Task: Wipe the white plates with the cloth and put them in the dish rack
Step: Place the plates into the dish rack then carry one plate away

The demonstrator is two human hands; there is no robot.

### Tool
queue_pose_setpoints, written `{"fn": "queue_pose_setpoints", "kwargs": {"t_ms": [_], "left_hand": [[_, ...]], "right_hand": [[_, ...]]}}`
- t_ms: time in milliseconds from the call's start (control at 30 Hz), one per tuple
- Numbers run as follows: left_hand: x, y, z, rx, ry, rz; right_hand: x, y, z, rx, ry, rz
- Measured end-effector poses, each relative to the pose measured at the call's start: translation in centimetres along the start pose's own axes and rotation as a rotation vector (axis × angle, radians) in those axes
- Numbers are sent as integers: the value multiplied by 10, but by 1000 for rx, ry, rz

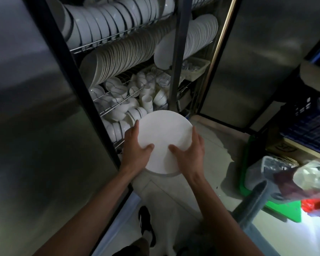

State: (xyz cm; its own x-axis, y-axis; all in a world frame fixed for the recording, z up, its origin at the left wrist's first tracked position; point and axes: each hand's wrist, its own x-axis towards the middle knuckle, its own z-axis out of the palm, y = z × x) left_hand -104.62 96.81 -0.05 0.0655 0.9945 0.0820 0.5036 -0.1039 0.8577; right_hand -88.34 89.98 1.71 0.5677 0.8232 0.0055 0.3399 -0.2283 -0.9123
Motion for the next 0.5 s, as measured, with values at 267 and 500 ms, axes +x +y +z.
{"fn": "queue_pose_setpoints", "kwargs": {"t_ms": [267, 500], "left_hand": [[118, 23, 27, -35, -54, 79], [180, 36, 39, -73, -72, 85]], "right_hand": [[104, -20, 27, -21, 102, 2], [162, -38, 36, -46, 133, -5]]}}
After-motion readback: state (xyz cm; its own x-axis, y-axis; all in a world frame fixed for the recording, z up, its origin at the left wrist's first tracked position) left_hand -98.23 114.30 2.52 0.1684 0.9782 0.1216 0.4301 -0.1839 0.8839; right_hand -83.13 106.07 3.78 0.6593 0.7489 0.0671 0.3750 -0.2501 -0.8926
